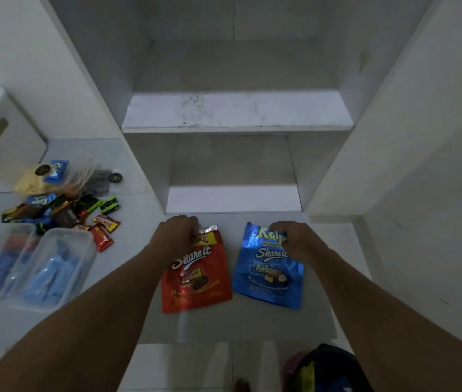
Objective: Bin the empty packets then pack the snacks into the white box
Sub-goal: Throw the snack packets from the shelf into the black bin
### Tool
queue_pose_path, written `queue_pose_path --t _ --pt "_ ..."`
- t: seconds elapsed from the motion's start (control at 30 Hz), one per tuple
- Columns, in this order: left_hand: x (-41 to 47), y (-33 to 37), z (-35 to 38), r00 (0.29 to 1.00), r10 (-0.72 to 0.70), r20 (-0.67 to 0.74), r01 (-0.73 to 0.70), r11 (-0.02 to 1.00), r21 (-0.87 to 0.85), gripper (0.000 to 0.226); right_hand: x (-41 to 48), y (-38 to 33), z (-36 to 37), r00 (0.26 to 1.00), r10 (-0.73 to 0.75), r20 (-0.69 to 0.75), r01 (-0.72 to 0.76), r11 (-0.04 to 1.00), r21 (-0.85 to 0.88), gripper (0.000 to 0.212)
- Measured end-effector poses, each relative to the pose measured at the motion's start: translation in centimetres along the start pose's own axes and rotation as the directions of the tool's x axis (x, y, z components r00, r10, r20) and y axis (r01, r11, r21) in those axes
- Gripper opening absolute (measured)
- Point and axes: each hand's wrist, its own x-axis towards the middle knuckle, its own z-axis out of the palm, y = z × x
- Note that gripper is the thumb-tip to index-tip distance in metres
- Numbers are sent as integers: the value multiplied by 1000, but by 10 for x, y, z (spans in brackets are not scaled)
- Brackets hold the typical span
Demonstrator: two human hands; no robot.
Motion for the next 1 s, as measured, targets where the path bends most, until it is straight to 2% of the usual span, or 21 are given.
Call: queue_pose_path --t 0.17,0.23,0.3,0.4,0.53,0.77,1.0 --pt "-4 11 -35 996 82 -32 -85 988 -128 19 -32 -20 -20 998 -35 -49 35 999 -4 61" --pt "-8 18 -49 992 120 -38 -124 981 -146 17 -50 -29 -31 997 -5 -83 7 1000 24 60" --pt "-15 28 -65 984 171 -49 -177 969 -171 25 -73 -37 -42 991 23 -134 -20 1000 24 58" --pt "-29 45 -90 960 264 -92 -276 949 -151 50 -112 -45 -58 975 49 -218 -48 999 10 58" --pt "-53 66 -118 911 376 -170 -395 913 -99 53 -172 -55 -75 946 86 -313 -78 996 38 51" --pt "-99 125 -140 803 567 -183 -584 810 -53 60 -281 -47 -69 835 271 -479 -265 961 83 59" --pt "-142 204 -99 655 747 -114 -756 650 -83 61 -382 -8 -26 701 468 -538 -424 880 212 60"
